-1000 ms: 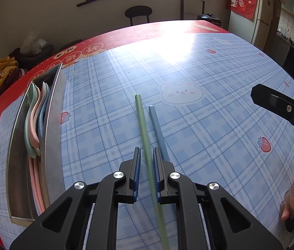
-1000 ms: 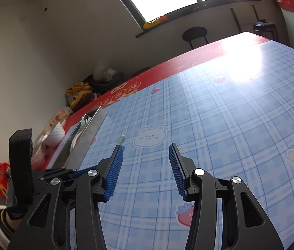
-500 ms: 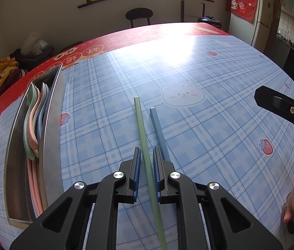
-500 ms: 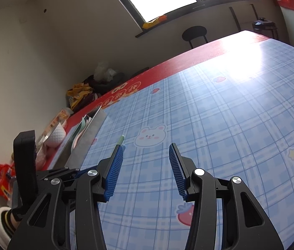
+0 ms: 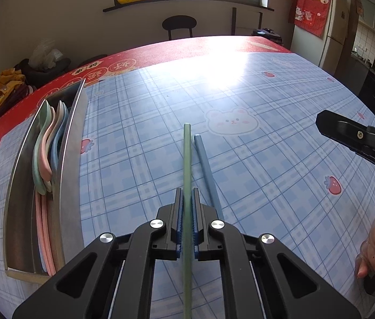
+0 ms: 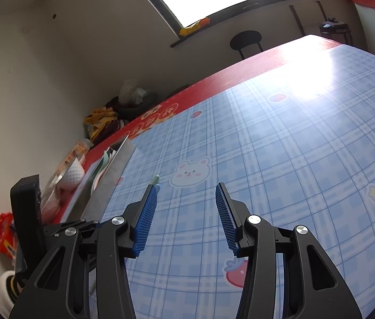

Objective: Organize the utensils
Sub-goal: 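Grasp and lift the green stick with the left tool, then grasp and lift the blue stick with the right tool while the left carries the green stick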

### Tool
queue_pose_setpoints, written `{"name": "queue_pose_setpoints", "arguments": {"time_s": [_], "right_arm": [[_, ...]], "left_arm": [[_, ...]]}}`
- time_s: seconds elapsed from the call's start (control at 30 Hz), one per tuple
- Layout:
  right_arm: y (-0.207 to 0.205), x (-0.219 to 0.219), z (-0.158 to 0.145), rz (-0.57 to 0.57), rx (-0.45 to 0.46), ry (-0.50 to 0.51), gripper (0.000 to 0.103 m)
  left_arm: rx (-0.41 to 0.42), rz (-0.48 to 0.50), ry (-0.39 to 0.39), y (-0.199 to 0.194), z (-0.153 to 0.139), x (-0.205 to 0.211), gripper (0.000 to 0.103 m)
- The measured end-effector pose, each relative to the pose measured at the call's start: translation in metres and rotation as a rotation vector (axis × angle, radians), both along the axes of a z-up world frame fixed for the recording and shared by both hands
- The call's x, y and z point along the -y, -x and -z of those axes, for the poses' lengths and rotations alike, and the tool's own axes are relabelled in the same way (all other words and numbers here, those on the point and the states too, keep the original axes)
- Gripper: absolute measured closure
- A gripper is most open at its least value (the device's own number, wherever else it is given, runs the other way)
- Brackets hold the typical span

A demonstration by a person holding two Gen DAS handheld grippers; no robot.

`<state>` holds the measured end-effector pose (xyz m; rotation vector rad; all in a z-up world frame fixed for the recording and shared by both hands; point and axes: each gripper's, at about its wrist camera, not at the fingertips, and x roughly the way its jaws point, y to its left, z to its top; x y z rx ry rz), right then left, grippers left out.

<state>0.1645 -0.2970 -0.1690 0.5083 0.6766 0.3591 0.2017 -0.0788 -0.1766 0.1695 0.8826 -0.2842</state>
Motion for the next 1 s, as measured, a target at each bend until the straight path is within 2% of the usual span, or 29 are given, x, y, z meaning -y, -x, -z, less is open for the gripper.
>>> {"name": "queue_pose_setpoints", "arguments": {"time_s": [0.13, 0.27, 0.37, 0.57, 0.67, 1.0], "right_arm": [[-0.001, -0.001, 0.001, -0.005, -0.008, -0.004, 0.058], [-0.001, -0.009, 0.0, -0.009, -0.032, 0.039, 0.057], [-0.005, -0.03, -0.004, -0.023, -0.073, 0.153, 0.057], [-0.012, -0.097, -0.005, -0.158, -0.088, 0.435, 0.058], [-0.018, -0.118, -0.003, -0.217, -0.113, 0.442, 0.058], [-0.022, -0.169, 0.008, -0.325, -0.14, 0.615, 0.059]], "left_arm": [[0.009, -0.023, 0.084, 0.019, -0.013, -0.019, 0.097], [0.042, -0.035, 0.146, 0.045, -0.026, -0.039, 0.097], [0.079, -0.054, 0.183, 0.063, -0.037, -0.056, 0.097], [0.139, -0.109, 0.235, 0.082, -0.05, -0.092, 0.097], [0.146, -0.137, 0.262, 0.086, -0.05, -0.106, 0.097], [0.153, -0.18, 0.33, 0.093, -0.044, -0.14, 0.097]]}}
